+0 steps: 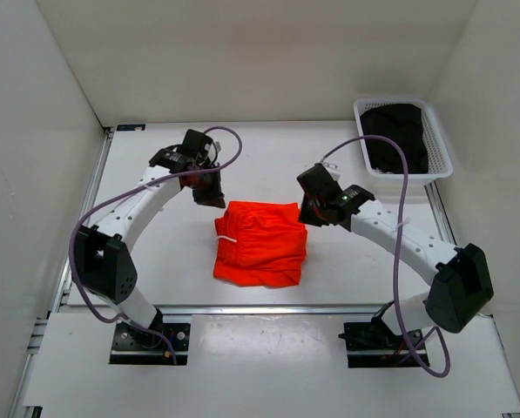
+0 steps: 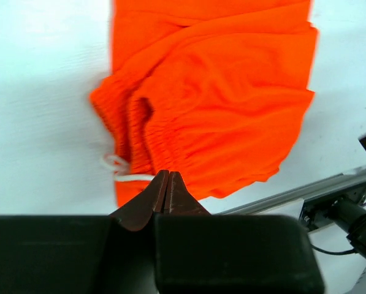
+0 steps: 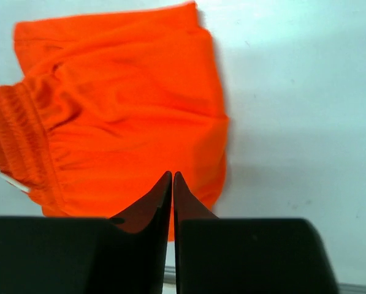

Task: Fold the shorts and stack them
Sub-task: Fold the shorts

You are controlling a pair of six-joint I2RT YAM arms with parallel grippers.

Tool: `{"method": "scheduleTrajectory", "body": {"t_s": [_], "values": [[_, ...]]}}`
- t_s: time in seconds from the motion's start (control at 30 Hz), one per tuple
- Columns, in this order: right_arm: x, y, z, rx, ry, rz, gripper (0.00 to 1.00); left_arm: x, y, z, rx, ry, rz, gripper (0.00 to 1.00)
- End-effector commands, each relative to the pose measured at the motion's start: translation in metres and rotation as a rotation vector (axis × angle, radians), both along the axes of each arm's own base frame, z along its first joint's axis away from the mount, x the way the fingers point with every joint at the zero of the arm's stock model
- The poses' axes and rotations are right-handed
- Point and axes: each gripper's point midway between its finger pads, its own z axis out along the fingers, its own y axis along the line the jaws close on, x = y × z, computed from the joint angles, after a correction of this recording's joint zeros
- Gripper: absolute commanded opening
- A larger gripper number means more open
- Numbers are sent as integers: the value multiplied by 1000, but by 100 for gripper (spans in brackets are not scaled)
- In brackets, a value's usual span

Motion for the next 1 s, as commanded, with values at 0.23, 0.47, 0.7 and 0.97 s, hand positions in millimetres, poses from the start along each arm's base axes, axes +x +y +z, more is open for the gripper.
{"method": "scheduleTrajectory", "body": {"t_s": [0.23,0.47,0.7,0.97], "values": [[47,43,-45,-34,113,27,1,21,-21,-68,97,92,-38,10],[66,45,-98,-105,210,10,0,33,-19,-100,90,157,-54,10],[66,28,18,-36,-11,22,78,47,-29,-3,1,-51,-112,27],[23,-87,104,-138,-238,-206,100,14,-11,117,-53,-328,-92,100]]}}
